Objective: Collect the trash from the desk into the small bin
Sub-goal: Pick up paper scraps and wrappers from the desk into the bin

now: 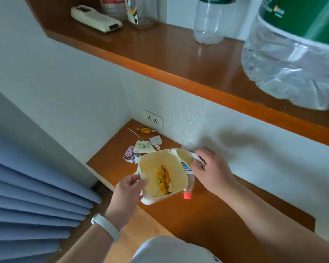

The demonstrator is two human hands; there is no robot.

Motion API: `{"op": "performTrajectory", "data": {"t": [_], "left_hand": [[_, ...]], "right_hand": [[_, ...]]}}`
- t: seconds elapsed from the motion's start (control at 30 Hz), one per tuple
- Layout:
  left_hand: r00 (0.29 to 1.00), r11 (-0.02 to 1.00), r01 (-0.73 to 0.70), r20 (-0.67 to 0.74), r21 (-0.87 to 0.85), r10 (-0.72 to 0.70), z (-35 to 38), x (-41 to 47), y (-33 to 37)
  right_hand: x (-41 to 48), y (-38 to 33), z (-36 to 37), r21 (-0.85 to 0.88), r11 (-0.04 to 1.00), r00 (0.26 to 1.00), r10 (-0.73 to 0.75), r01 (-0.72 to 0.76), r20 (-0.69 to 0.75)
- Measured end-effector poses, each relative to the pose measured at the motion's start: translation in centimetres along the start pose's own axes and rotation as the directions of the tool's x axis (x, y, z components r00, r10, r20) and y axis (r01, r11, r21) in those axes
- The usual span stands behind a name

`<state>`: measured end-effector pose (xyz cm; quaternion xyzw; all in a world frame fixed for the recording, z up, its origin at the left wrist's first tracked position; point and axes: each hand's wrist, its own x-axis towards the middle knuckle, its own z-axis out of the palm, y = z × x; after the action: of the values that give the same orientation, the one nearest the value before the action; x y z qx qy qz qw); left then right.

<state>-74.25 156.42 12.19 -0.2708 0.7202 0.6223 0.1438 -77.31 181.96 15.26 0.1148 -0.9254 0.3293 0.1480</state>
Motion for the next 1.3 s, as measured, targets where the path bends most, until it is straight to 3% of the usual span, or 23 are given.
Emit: {"op": "performTrajectory", "data": {"t": [0.17,0.3,0.53,0.7,0.87,1.07,1.2,1.3], "left_hand": [[1.000,1.000,-0.011,-0.004,-0.018,0.011,-0.5,-1.4,-0.8],[1.000,0.999,-0.025,-0.006,-0.033,0.025,-1.0,-2.5,-1.1],[0.999,0.999,-0.020,-0.037,-0.039,0.018,-1.7,-2.8,-2.4],[0.997,0.998,0.008,-0.070,-0.066,-0.012,-2.9,-2.8,-3.0],[0.987,0.992,0.020,-0.155,-0.127,-0.040,-4.8,-2.6,-3.6],[0.962,0.980,0.021,-0.262,-0.199,-0.074,-7.0,-2.6,-4.4],[0.940,0.968,0.035,-0.321,-0.249,-0.116,-7.8,-2.8,-5.0],[0.922,0.950,0.050,-0.353,-0.307,-0.162,-8.2,-3.1,-5.7]], "right_hand": [[-1.3,-2.8,1.5,0.001,0.997,0.962,-0.078,0.081,0.260],[-2.1,-3.2,2.6,-0.049,0.994,0.922,-0.068,0.094,0.381],[-2.6,-2.7,3.8,-0.035,0.993,0.894,-0.088,0.115,0.440],[-2.1,-2.2,4.3,0.011,0.994,0.910,-0.104,0.109,0.400],[-0.7,0.0,6.0,-0.075,0.996,0.914,-0.006,0.039,0.405],[-0.2,2.8,10.5,-0.239,0.970,0.788,0.112,0.046,0.605],[0.1,3.4,14.3,-0.238,0.957,0.667,0.071,0.164,0.742],[0.3,3.8,17.0,-0.194,0.940,0.617,-0.022,0.282,0.787]]}}
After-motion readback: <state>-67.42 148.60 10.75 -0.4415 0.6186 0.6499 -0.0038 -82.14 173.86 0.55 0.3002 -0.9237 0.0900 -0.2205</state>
